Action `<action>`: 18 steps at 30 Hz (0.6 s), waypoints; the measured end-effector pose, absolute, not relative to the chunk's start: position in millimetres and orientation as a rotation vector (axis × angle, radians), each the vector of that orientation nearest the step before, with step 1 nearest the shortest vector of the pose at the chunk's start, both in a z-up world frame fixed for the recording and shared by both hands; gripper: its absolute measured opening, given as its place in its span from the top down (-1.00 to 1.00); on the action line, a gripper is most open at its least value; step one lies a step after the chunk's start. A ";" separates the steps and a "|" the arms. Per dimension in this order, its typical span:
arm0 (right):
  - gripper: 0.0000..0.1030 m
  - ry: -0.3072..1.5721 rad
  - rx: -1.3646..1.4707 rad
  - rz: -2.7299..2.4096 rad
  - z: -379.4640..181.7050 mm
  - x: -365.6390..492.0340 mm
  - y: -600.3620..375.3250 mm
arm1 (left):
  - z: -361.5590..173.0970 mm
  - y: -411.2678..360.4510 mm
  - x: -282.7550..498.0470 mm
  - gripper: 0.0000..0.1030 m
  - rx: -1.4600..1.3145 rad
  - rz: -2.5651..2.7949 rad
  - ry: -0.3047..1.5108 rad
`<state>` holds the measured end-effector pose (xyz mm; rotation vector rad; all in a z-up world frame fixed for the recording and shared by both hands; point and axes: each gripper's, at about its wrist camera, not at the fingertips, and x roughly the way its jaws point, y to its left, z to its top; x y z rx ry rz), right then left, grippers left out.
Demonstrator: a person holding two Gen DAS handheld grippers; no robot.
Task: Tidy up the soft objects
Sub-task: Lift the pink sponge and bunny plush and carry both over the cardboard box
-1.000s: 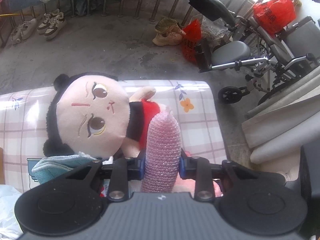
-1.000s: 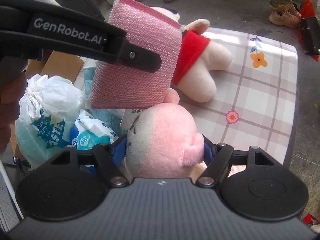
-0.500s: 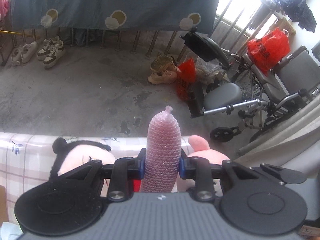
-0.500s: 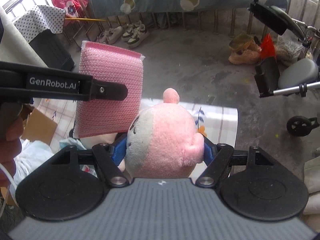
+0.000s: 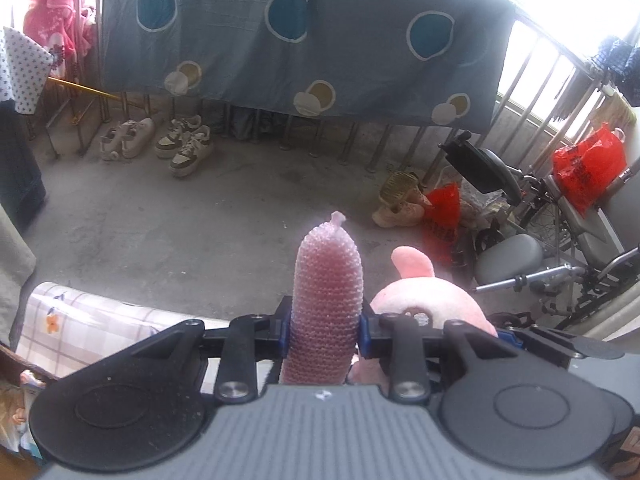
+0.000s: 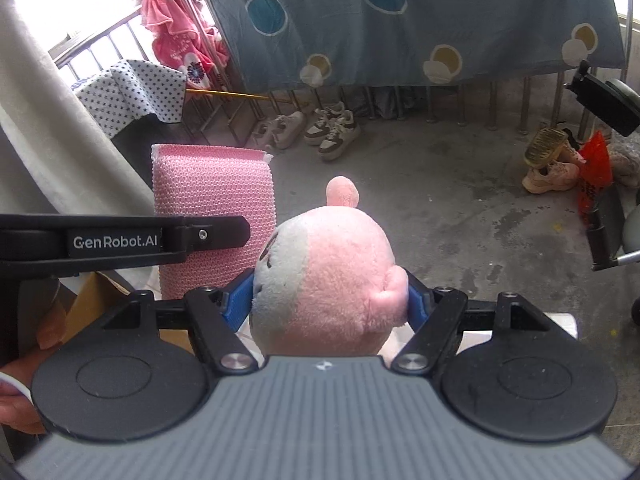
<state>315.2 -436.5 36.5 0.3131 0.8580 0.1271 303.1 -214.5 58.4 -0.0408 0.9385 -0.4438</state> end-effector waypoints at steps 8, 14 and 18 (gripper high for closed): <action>-0.40 0.915 0.425 0.263 41.5 324.8 -328.5 | 69.2 -119.3 299.1 0.40 -0.020 -0.351 0.972; -0.40 1.024 0.480 0.361 33.8 313.6 -231.7 | 62.3 -37.8 282.5 0.40 -0.024 -0.280 1.047; -0.40 1.104 0.497 0.416 27.2 302.6 -171.1 | 56.9 18.7 263.3 0.40 -0.038 -0.232 1.103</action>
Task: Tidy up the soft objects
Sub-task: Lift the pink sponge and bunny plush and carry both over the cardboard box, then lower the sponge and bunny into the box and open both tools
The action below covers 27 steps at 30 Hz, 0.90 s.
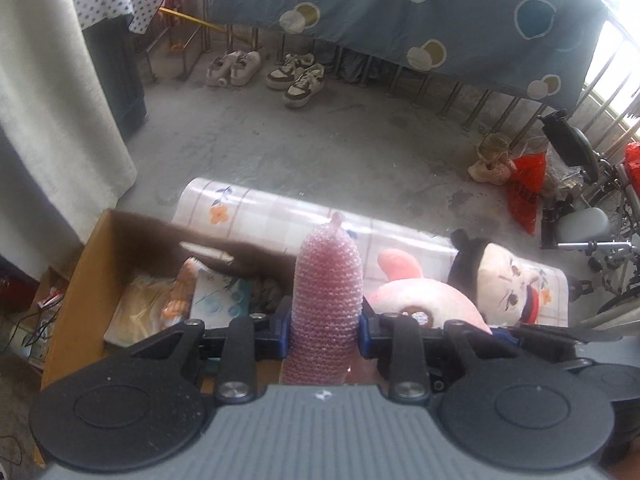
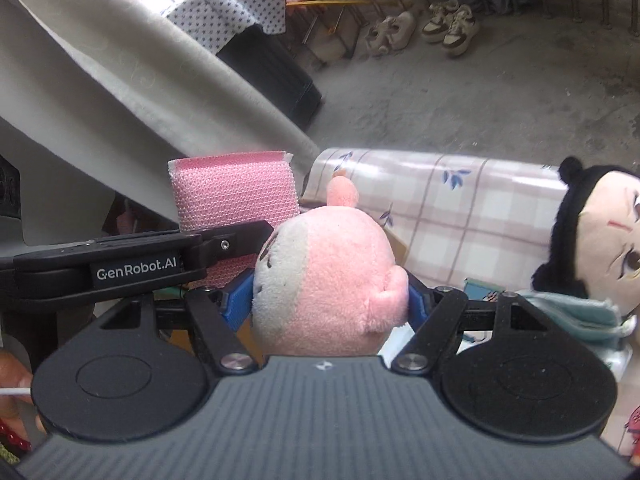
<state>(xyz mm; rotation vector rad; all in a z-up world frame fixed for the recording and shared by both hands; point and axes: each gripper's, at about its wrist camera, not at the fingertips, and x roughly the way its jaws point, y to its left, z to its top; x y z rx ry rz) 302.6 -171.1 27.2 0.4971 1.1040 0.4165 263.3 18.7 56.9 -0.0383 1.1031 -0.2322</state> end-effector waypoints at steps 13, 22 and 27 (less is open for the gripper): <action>-0.41 1.317 0.440 0.606 -16.1 288.0 9.4 | 22.1 185.5 227.9 0.40 -0.101 -0.052 1.271; -0.42 1.421 0.315 0.631 -82.2 306.7 78.5 | -48.4 246.3 240.2 0.39 0.010 0.009 1.368; -0.43 1.488 0.286 0.586 -111.7 315.0 89.1 | -82.3 246.1 254.5 0.38 0.116 -0.060 1.409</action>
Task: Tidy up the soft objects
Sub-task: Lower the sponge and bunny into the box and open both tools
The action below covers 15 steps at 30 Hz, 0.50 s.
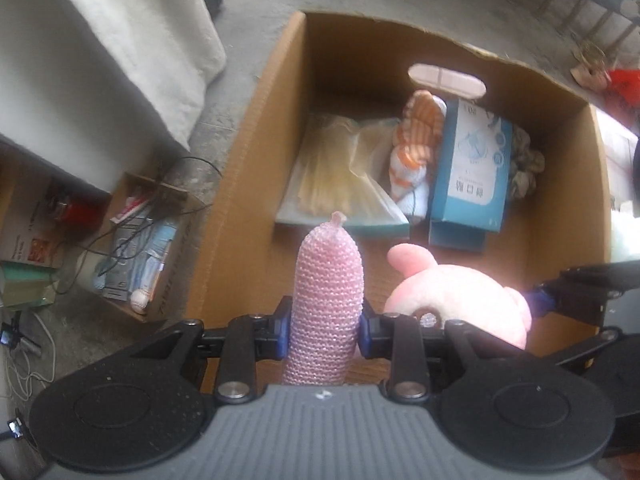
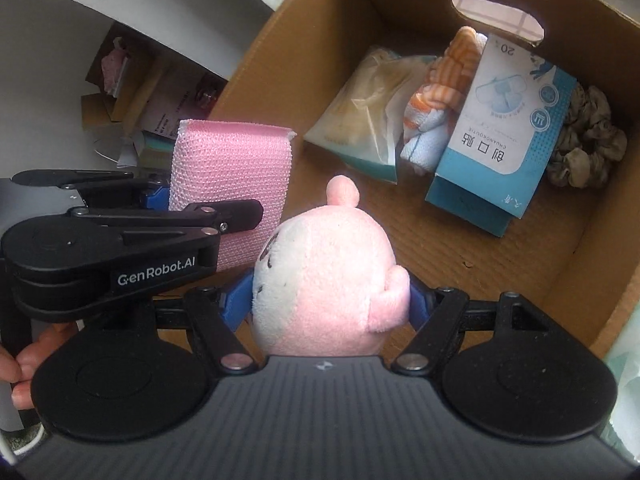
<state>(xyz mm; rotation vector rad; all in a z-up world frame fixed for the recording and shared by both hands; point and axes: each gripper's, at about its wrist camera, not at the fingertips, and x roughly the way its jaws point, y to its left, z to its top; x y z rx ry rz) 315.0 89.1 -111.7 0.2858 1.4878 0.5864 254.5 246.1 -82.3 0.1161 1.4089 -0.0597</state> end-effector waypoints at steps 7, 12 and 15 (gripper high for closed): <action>-0.46 1.529 0.270 0.561 -137.5 317.3 87.3 | -120.8 247.5 262.2 -0.24 0.169 -0.165 1.506; -0.47 1.533 0.256 0.542 -143.0 316.6 85.4 | -114.0 244.2 255.9 -0.26 0.327 -0.138 1.424; -0.47 1.528 0.249 0.537 -142.1 316.7 84.9 | -102.0 242.2 250.9 -0.24 0.375 -0.133 1.368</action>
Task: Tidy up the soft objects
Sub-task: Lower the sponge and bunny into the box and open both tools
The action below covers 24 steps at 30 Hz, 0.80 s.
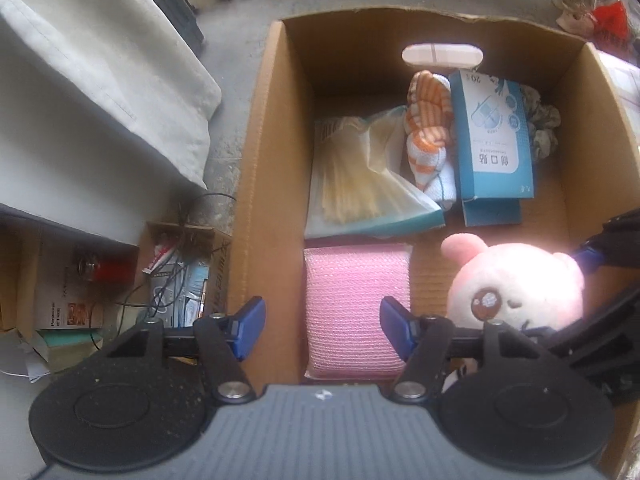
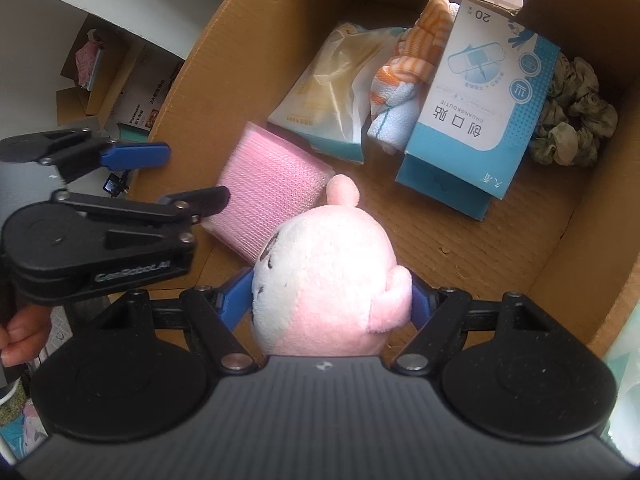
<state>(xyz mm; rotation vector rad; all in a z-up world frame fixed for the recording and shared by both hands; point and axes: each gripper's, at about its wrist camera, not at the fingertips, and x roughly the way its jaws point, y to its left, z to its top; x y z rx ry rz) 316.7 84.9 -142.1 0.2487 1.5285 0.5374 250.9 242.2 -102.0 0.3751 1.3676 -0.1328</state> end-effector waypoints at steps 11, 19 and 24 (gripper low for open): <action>-0.65 1.491 0.162 0.563 -165.1 334.2 105.5 | -84.5 255.9 250.6 -0.17 0.316 -0.093 1.327; -0.75 1.484 0.110 0.512 -161.1 333.2 102.3 | -80.9 256.2 247.0 -0.38 0.264 -0.085 1.301; -0.87 1.466 0.150 0.494 -153.3 329.9 88.5 | -77.5 262.8 245.3 -0.44 0.212 -0.082 1.301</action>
